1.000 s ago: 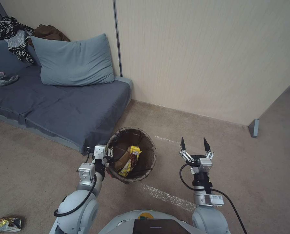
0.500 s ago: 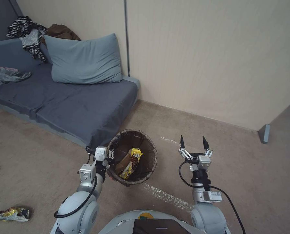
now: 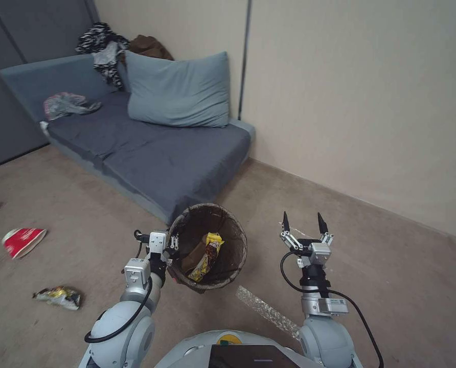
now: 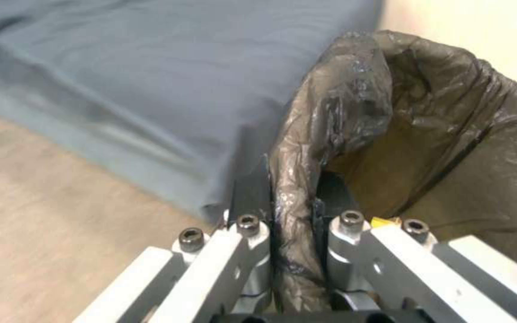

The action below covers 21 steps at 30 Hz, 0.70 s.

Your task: Pick up the trash bin, then pick up the garbage from the floor and place it into the trash bin.

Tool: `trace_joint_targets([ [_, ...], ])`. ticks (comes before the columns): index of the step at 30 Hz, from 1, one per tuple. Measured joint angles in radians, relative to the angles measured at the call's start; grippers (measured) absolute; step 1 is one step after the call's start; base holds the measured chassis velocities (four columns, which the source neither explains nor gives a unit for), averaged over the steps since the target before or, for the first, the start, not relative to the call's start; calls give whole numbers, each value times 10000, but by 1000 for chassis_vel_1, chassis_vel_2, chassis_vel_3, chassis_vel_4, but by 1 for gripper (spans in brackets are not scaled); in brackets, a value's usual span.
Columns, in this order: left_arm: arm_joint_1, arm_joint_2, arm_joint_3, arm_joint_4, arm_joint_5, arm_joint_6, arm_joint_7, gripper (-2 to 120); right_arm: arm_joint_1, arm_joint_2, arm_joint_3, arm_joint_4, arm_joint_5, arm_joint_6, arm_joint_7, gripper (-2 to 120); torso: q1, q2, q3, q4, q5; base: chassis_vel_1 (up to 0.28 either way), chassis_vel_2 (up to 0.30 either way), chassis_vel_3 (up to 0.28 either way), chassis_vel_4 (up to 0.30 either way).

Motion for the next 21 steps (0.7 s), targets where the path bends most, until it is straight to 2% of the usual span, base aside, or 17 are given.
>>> trace_joint_targets([
  [21,-39,-24,-38,32,-66,-7,-9,7,94,-43,-13,-66,223,151,-238,89,0,0,0,2,0,123,125,123,121],
])
